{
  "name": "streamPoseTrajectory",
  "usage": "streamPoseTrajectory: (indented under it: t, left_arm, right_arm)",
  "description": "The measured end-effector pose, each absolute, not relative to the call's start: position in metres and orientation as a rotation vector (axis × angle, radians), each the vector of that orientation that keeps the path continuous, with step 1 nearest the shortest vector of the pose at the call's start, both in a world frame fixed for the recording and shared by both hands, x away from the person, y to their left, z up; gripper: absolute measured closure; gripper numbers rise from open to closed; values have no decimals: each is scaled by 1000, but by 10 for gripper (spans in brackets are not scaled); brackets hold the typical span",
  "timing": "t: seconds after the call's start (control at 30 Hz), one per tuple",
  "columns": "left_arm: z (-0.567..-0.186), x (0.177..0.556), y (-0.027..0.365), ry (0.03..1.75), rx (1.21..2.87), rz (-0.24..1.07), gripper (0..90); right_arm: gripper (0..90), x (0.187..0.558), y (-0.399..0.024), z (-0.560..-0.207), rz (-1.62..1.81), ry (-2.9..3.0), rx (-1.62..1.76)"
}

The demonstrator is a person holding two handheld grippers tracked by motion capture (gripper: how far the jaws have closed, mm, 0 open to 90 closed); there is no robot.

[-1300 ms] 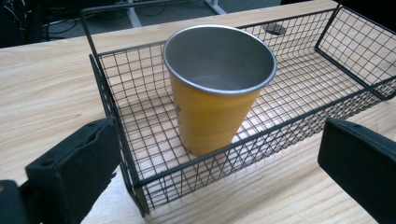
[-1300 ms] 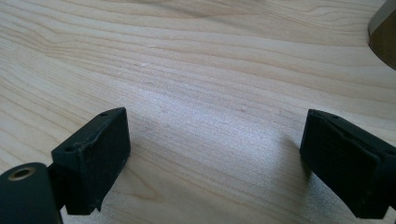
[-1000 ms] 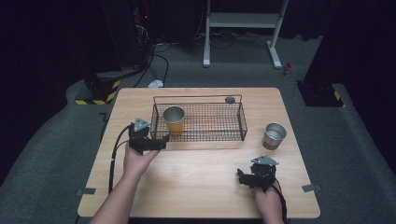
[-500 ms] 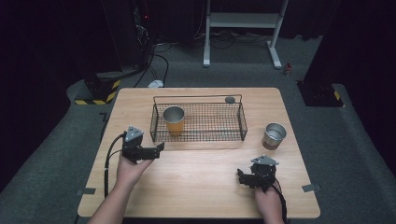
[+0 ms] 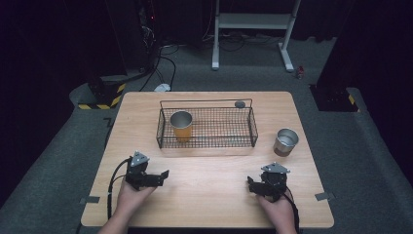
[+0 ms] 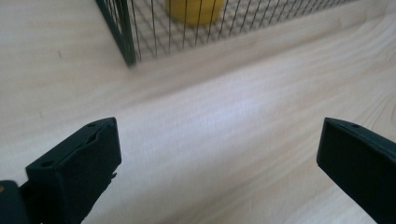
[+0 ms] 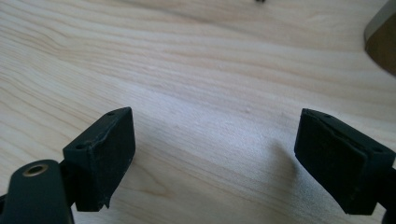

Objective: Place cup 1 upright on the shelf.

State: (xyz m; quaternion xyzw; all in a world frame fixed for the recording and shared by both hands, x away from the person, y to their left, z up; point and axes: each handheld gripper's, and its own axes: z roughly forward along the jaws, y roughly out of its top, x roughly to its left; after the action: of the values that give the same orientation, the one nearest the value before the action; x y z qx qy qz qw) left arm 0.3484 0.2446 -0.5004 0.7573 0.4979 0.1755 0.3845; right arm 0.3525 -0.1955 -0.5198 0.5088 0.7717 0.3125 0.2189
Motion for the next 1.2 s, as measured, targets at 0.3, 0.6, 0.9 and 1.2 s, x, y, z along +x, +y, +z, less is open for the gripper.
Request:
streamPoseTrajectory:
  t: [0.3,0.6,0.9,1.2]
  left_arm:
    - [-526,332,245,1256,2041,461,3]
    - [-529,327,237,1211,2100,512,8]
    - [-530,326,237,1211,2094,513,9]
    - [-530,325,237,1212,2089,511,11]
  right_arm:
    - [121,335,-178,-485,995,2100,1295]
    - [110,335,-162,-478,994,2119,1285]
    - [110,333,-160,-483,976,2093,1303]
    - [109,334,-180,-486,953,2051,1354]
